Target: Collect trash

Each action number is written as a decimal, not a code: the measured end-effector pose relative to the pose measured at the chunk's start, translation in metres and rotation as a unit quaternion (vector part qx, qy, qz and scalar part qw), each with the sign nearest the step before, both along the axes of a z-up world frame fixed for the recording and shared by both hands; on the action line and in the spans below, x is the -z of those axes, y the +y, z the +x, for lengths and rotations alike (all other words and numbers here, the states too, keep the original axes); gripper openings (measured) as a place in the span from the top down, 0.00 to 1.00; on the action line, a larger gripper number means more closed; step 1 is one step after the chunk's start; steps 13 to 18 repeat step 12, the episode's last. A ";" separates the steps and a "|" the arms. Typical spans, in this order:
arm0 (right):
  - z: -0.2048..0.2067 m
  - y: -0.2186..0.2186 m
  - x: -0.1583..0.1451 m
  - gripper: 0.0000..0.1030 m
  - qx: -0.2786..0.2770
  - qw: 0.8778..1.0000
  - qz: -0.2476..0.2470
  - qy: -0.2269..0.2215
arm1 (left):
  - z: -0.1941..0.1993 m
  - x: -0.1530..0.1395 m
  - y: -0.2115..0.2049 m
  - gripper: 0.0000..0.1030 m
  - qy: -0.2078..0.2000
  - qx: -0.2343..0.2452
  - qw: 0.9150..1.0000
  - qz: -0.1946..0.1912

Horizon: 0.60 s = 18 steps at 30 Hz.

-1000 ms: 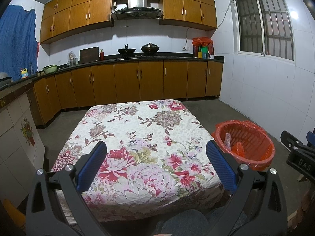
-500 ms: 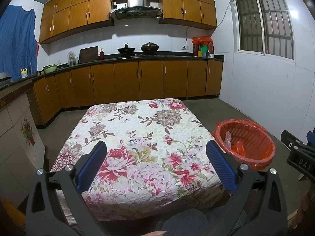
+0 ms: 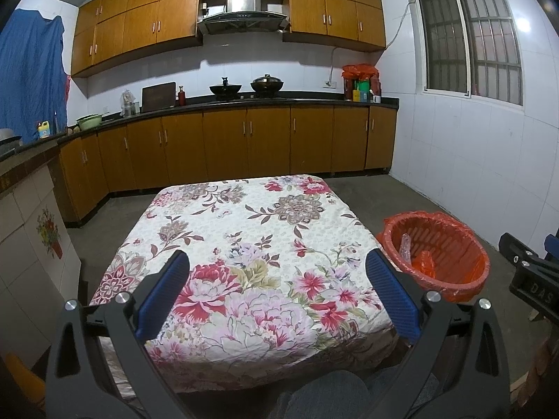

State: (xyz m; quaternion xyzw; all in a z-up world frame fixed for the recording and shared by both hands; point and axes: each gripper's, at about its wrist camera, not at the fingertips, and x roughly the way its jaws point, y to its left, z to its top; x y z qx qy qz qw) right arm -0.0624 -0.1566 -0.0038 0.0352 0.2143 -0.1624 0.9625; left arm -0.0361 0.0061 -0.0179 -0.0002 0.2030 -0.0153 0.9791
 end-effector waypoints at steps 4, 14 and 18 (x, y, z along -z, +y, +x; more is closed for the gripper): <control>-0.001 0.001 0.000 0.05 0.000 1.000 0.000 0.000 | 0.002 -0.001 0.001 0.04 0.002 0.000 1.000 0.000; -0.002 0.001 0.001 0.05 0.000 1.000 0.000 0.000 | 0.005 -0.002 0.001 0.04 0.009 0.001 1.000 -0.001; -0.002 0.001 0.001 0.05 0.000 1.000 0.000 0.000 | 0.005 -0.002 0.001 0.04 0.009 0.001 1.000 -0.001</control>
